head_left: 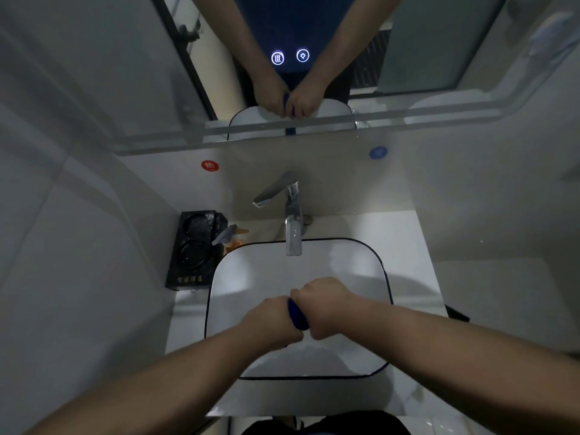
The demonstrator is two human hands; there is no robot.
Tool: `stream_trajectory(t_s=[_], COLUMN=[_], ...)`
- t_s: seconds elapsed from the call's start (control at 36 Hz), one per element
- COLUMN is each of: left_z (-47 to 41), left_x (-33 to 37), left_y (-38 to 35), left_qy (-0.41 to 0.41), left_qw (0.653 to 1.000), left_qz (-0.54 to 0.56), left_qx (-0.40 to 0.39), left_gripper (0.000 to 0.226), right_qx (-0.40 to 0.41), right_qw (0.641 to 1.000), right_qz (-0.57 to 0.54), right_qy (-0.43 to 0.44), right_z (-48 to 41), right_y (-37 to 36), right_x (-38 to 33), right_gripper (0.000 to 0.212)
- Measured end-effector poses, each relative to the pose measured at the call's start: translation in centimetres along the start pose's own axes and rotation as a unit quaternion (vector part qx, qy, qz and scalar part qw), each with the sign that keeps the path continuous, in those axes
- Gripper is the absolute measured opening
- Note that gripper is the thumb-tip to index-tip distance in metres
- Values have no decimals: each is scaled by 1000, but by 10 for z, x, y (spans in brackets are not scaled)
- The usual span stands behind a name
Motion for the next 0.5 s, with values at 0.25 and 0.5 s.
stream_trajectory(t_s=[0.25, 0.5], left_z=[-18, -6], left_x=[2, 24], left_y=[9, 66], left_qy=[56, -103], left_qw=[986, 914], left_qz=[-74, -266], left_qx=[142, 289], left_gripper=[25, 26], right_qx=[-2, -34], right_qw=[995, 923], right_qz=[-31, -352], right_qy=[-94, -150], right_z=[-16, -19], right_y=[-7, -22], right_x=[11, 33], right_gripper=[29, 13])
Point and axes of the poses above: each hand's wrist, its own z-axis away from the middle knuckle, its own y-axis out of the back of the hand, x = y × z, the point moved 6 cm from there along -z, towards the middle knuckle, and after that the axes turned 2 degrees about -x, right-handed, at the moved point
